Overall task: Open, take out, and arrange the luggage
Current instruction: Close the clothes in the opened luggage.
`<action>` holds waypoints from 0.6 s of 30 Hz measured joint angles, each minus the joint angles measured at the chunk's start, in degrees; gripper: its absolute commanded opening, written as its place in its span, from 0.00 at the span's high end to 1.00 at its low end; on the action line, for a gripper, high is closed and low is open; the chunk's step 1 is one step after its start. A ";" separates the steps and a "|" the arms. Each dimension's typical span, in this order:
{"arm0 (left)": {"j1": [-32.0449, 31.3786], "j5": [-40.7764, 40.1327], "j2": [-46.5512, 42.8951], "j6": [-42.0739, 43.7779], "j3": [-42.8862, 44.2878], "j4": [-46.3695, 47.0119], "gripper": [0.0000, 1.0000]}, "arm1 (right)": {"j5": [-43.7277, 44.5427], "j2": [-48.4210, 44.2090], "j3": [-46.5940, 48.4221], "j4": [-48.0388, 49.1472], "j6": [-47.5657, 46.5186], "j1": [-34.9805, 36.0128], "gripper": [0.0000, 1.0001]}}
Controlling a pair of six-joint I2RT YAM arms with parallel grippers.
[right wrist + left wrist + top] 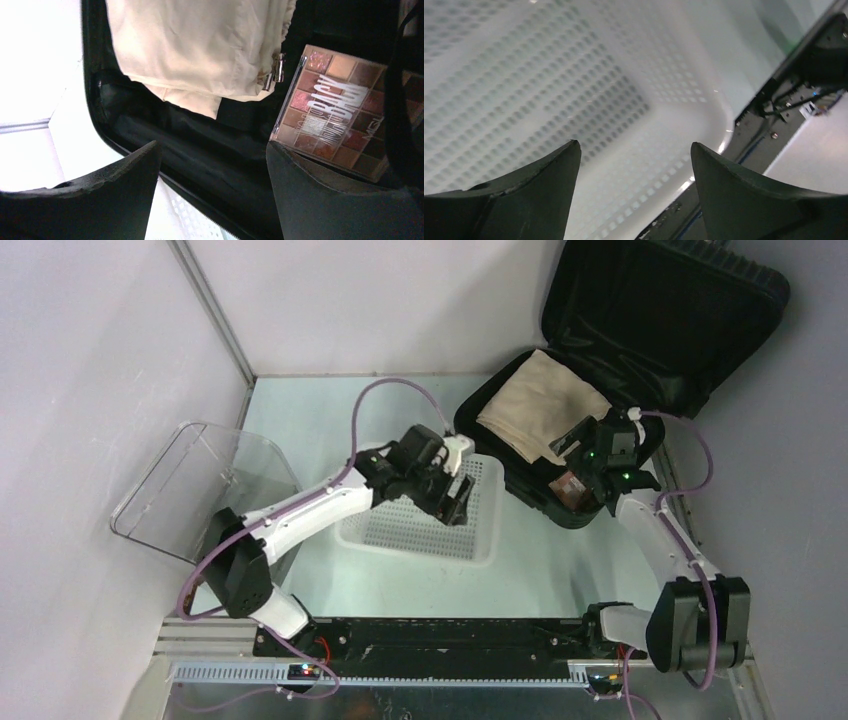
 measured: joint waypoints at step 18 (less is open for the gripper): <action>-12.50 5.66 6.75 -5.77 -2.69 16.11 0.25 | 2.40 12.81 -1.40 11.93 18.40 4.24 0.22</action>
